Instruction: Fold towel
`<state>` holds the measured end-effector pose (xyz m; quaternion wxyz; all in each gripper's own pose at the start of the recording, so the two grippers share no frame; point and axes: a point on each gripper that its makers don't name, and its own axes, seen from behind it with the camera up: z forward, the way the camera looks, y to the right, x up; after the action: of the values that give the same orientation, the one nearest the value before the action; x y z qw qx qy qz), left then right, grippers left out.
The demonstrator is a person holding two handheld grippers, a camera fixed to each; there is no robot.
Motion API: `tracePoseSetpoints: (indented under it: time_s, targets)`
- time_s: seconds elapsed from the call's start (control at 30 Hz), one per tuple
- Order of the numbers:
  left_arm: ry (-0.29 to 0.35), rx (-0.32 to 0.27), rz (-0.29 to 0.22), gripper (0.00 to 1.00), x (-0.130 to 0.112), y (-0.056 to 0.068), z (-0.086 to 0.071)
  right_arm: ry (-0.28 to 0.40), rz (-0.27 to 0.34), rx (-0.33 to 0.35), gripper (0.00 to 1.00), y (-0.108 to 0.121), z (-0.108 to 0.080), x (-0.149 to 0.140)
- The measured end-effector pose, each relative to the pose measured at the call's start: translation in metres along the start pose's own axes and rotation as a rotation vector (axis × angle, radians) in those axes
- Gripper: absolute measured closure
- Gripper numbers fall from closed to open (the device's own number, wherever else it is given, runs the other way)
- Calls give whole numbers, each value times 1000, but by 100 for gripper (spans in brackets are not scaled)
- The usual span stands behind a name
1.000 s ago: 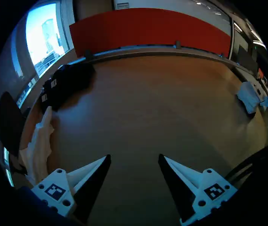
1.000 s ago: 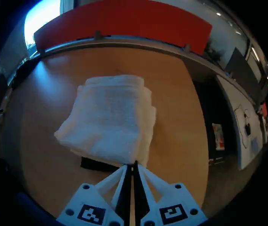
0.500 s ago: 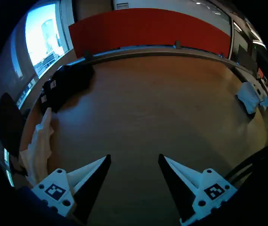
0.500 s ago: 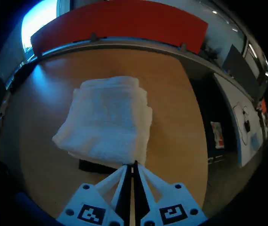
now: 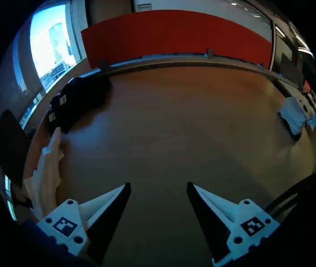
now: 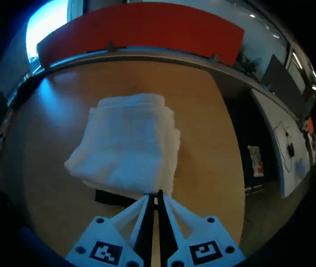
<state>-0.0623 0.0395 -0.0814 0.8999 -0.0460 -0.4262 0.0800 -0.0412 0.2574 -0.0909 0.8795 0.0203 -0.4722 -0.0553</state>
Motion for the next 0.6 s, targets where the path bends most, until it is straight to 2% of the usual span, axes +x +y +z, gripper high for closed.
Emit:
tracePoseSetpoints:
  time_s: [0.23, 0.4, 0.47, 0.53, 0.6]
  targets:
    - [5, 0, -2, 7, 1, -1, -1, 19, 11, -28, 67, 2, -5, 1]
    - [8, -2, -2, 6, 2, -1, -2, 27, 2, -48, 29, 3, -9, 1]
    - [9, -4, -1, 7, 2, -1, -2, 30, -5, -44, 20, 1, -11, 1]
    - [10, -5, 0, 7, 2, 0, -3, 34, -9, -41, 15, -2, -12, 1]
    - [13, -6, 0, 7, 2, 0, -3, 37, -12, -39, 15, -4, -14, 2]
